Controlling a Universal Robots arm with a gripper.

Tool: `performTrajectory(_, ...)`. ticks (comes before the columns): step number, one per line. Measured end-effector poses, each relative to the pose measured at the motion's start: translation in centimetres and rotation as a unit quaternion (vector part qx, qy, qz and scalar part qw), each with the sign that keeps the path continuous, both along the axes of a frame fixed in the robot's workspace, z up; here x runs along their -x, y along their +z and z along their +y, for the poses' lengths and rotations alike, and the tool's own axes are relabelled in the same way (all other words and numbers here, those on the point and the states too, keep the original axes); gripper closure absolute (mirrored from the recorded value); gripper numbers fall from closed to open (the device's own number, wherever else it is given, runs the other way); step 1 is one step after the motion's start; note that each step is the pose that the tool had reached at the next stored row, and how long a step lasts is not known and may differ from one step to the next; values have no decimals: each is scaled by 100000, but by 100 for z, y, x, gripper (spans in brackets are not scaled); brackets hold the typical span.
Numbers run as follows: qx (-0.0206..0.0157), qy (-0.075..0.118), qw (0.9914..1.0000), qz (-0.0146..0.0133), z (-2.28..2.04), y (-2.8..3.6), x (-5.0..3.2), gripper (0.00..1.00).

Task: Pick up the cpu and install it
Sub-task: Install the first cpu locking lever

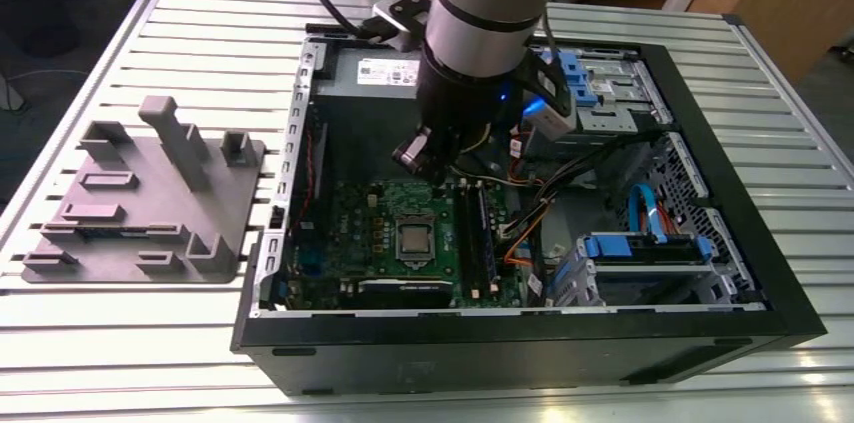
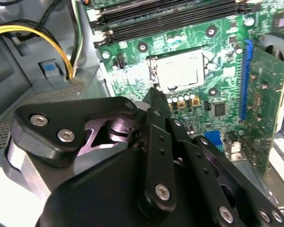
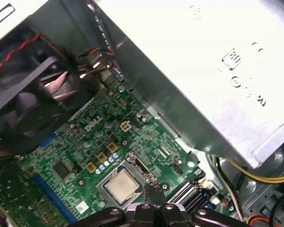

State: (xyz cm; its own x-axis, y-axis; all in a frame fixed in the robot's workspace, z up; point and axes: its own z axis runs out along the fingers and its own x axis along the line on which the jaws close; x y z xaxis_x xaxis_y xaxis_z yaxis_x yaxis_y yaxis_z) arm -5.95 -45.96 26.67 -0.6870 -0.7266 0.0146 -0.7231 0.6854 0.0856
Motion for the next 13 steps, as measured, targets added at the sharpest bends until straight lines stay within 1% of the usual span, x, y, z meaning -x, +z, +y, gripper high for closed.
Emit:
performTrajectory(6, 7, -4, 100000, 6, 28, -35, -114, 90)
performTrajectory(9, -3, -12, 100000, 0, 59, -60, -120, 90)
performTrajectory(13, 1, -5, 100000, 2, 76, -122, -122, 90)
